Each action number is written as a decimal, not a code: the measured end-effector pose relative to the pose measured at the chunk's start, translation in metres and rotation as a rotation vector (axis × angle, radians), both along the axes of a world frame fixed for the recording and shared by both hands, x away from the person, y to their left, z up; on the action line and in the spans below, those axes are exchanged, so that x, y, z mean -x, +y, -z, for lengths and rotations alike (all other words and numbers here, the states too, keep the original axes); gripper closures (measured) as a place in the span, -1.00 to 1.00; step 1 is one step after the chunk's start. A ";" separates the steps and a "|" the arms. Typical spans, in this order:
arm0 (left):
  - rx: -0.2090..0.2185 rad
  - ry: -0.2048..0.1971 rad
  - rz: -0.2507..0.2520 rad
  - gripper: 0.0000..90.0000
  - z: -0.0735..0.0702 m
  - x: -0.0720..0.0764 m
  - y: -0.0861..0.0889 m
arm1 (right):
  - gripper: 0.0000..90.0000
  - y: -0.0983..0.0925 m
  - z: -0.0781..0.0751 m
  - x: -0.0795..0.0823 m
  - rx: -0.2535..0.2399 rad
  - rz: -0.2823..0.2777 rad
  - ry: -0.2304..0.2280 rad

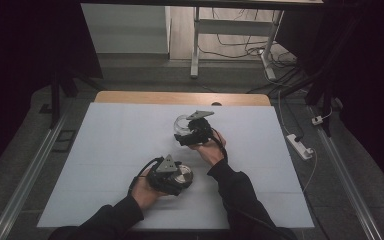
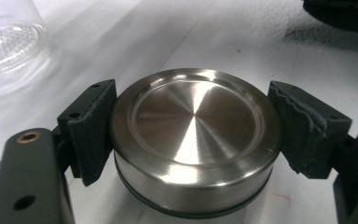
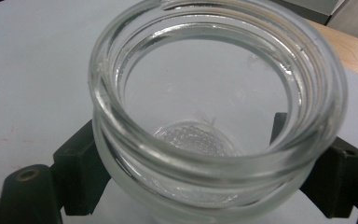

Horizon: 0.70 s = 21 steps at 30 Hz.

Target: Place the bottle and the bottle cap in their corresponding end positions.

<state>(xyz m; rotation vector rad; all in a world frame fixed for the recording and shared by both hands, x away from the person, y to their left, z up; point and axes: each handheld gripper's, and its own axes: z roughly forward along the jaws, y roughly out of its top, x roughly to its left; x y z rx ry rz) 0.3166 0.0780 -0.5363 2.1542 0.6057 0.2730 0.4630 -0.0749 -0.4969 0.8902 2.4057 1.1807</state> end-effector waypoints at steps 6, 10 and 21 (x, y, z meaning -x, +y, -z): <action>-0.047 0.015 0.022 -0.54 0.004 -0.001 -0.005 | -0.67 0.002 0.005 0.000 0.014 -0.010 0.008; -0.056 0.027 0.023 -0.54 0.004 -0.002 -0.005 | -0.67 0.005 0.008 0.000 0.027 -0.021 0.016; -0.131 0.064 0.032 -0.55 0.006 -0.005 -0.007 | -0.68 0.008 0.011 0.002 0.063 -0.035 0.006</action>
